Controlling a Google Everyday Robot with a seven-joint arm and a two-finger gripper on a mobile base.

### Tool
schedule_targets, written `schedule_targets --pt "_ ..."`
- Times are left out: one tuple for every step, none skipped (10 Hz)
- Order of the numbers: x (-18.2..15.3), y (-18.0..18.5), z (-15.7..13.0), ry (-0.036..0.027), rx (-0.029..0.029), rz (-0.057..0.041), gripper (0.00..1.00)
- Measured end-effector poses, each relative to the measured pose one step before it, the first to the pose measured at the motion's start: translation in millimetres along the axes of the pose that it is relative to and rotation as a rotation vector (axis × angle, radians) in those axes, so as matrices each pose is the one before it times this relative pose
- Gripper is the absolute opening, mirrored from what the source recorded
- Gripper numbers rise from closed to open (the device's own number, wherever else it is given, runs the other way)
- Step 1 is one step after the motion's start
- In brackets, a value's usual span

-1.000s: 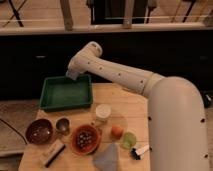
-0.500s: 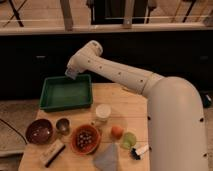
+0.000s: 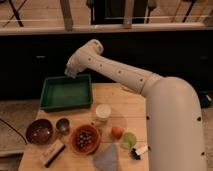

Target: Place sponge in tray

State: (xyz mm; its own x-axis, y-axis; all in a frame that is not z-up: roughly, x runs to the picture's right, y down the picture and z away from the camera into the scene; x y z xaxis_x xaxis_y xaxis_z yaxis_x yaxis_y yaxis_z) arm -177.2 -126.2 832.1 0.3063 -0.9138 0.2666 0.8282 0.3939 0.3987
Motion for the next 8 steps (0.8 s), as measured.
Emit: schedule_targets --pt "-5.04 0.87 4.81 -0.02154 -0.00443 0.01113 0.0" --pt "-2.05 2.86 0.89 -0.01723 -0.00925 0.01026 0.0" --pt "-4.26 3.11 0.58 -0.01776 -0.00758 0.0111 0.0" --pt "-5.52 0.97 0.51 -0.01828 -0.00535 0.00802 0.0" --pt "-5.56 0.42 1.4 -0.01646 -0.00623 0.00402 0.0" --pt "-10.44 3.24 3.51 -0.02984 -0.01389 0.01 0.0" --pt "-6.36 4.1 4.0 -0.01721 -0.00845 0.00921 0.0" --pt "-7.21 6.4 6.14 -0.01942 -0.01109 0.00933 0.0"
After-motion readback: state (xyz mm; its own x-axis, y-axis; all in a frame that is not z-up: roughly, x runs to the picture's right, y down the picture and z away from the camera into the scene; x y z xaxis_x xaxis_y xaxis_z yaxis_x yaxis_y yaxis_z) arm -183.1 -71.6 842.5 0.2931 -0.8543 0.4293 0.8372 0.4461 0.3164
